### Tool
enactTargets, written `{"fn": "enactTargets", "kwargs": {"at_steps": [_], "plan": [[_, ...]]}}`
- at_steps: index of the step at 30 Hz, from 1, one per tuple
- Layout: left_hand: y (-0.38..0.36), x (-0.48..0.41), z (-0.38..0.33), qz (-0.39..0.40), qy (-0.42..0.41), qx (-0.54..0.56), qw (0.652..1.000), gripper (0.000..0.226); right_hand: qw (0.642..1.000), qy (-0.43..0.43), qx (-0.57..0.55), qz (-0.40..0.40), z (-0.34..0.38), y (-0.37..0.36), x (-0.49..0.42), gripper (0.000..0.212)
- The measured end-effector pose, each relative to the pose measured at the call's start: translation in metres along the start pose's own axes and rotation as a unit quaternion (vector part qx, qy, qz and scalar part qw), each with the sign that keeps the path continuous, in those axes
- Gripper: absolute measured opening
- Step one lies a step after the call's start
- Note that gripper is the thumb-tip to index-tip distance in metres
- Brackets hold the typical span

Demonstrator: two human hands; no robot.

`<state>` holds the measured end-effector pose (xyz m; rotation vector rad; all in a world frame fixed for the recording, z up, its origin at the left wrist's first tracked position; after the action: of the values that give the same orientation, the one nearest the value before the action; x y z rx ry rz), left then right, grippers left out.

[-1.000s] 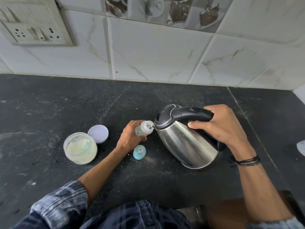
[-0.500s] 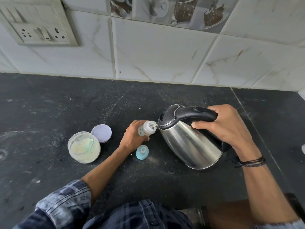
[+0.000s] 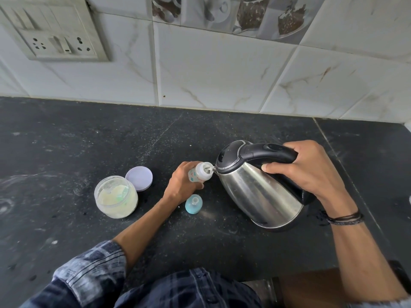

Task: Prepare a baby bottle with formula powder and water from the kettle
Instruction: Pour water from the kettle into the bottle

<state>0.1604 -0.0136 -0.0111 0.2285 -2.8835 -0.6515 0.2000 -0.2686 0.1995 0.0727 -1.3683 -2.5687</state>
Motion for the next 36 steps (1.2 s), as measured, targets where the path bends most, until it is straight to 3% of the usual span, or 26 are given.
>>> {"fn": "enactTargets", "kwargs": {"at_steps": [36], "plan": [[-0.0048, 0.004, 0.0006, -0.007, -0.006, 0.04, 0.999, 0.065, 1.0, 0.001, -0.017, 0.004, 0.0005, 0.002, -0.0011, 0.023]]}}
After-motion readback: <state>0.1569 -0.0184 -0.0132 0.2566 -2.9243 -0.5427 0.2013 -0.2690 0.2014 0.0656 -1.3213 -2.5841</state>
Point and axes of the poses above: each hand's wrist, its own x-axis away from the middle knuckle, its own y-axis out of the back of the hand, z = x × y, the point moved 5 cm from there along -x, towards the middle knuckle, and after that the axes turned 3 degrees about -y, right-handed, at the moved point
